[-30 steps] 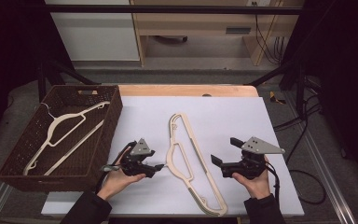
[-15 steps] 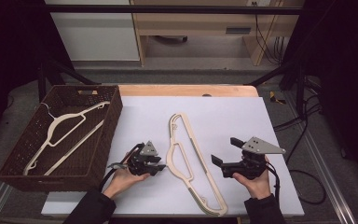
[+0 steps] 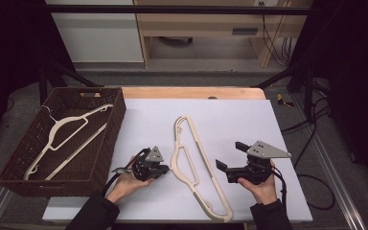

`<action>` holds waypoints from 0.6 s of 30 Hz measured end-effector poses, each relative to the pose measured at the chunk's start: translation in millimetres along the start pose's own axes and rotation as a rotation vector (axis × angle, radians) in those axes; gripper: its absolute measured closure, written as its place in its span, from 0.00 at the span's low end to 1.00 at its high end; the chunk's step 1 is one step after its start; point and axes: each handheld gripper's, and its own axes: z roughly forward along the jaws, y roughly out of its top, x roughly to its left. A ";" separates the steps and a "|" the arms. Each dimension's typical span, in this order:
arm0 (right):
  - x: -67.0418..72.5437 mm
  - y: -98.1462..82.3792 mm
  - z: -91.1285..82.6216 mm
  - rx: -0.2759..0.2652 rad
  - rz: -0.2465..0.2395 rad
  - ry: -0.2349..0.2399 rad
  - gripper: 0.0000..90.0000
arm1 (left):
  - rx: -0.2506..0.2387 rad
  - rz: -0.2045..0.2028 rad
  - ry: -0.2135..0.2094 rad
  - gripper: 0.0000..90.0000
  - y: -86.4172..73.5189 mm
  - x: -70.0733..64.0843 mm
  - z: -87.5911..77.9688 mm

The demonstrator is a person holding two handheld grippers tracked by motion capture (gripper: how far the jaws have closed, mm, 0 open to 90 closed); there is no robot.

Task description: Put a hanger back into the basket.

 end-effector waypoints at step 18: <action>1.6 -2.5 5.6 0.016 -0.008 0.009 0.07 | -0.006 -0.025 -0.057 0.98 5.7 2.8 -9.0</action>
